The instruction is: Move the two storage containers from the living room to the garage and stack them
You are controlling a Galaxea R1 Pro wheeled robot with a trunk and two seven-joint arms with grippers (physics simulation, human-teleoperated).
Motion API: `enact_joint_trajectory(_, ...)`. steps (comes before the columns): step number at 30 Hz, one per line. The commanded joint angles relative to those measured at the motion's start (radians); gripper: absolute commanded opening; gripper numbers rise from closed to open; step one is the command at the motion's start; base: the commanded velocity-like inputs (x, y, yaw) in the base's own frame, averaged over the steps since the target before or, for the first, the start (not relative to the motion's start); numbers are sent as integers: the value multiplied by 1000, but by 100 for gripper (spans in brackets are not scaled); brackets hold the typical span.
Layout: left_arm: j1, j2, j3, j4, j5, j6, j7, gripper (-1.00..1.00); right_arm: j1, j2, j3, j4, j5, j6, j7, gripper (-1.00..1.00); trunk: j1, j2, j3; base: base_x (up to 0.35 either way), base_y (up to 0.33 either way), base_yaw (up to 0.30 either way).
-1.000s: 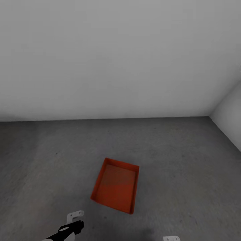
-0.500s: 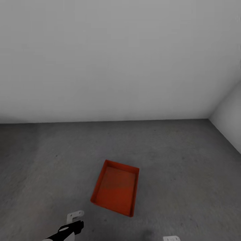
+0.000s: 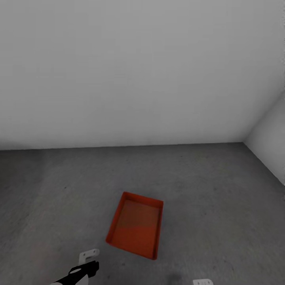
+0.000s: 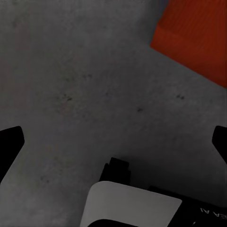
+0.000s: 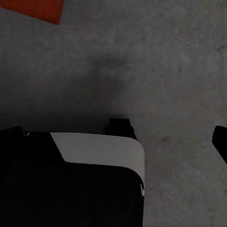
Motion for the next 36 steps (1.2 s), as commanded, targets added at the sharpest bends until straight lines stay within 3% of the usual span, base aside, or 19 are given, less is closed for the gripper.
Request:
enact_joint_trajectory(1,0,0,-6,1,8,-3,2,100,-1,1,8,3,-6,-4,-1,100,0,0,1,0,0,-64)
enact_joint_trajectory(17,26,-2,-6,1,8,3,3,100,-1,1,8,3,-6,-4,-1,100,0,0,25,0,0,-66)
enact_joint_trajectory(36,27,-3,-6,1,8,0,2,100,-1,1,9,3,-1,-14,-12,100,0,0,27,0,0,-5)
